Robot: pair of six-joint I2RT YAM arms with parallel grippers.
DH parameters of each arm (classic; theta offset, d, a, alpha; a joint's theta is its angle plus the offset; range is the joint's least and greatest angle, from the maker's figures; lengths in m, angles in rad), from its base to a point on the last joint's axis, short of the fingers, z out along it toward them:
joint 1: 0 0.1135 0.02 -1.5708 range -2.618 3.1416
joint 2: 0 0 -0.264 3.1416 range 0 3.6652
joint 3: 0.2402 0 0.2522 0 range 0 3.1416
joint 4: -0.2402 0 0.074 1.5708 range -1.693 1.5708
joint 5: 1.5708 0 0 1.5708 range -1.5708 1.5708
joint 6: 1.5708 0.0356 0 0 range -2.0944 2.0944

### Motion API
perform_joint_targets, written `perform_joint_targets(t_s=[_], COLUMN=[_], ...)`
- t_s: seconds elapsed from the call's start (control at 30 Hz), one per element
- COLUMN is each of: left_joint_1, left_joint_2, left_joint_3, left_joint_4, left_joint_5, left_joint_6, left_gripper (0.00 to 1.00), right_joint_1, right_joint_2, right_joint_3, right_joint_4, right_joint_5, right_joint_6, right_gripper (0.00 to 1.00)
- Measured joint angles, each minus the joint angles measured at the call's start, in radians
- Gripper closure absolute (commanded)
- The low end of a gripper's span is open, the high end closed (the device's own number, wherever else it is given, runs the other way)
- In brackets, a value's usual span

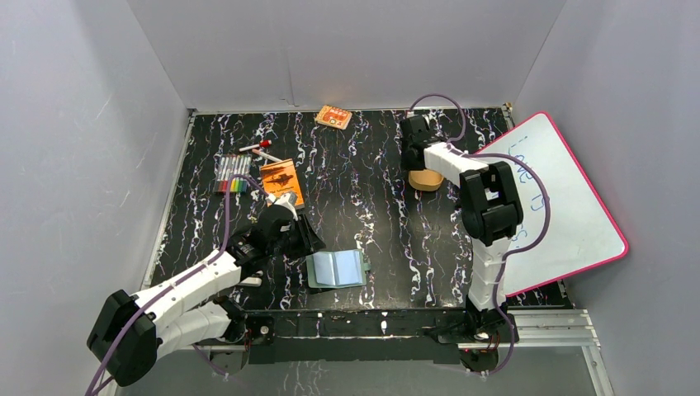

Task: Put the credit cards into the card holder
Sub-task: Move the storage box to the center of the board.

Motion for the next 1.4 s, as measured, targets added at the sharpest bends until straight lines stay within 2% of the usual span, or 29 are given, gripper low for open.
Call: perform_joint_targets(t_s=[0.2, 0.3, 0.67, 0.83, 1.37, 1.4], left_joint_1=[0.0, 0.0, 0.0, 0.0, 0.0, 0.0], left_joint_2=[0.0, 0.0, -0.031, -0.042, -0.042, -0.042], left_joint_3=[0.0, 0.0, 0.0, 0.0, -0.006, -0.006], left_joint_4=[0.0, -0.001, -0.02, -0.022, -0.014, -0.014], left_joint_5=[0.0, 0.001, 0.001, 0.002, 0.014, 0.015], left_joint_6=[-0.001, -0.001, 0.0, 0.0, 0.0, 0.0], left_gripper=[0.69, 0.69, 0.69, 0.69, 0.69, 0.69], right_joint_1=[0.027, 0.05, 0.222, 0.287, 0.347, 0.347], right_joint_2=[-0.002, -0.015, -0.174, -0.283, -0.371, -0.371], right_joint_3=[-0.009, -0.031, -0.231, -0.347, -0.5, -0.5], right_joint_4=[0.007, 0.02, 0.036, 0.035, 0.116, 0.117], right_joint_5=[0.014, 0.028, 0.025, -0.025, -0.116, -0.116], right_joint_6=[-0.037, -0.069, -0.216, -0.279, -0.498, -0.505], right_gripper=[0.95, 1.0, 1.0, 1.0, 1.0, 0.93])
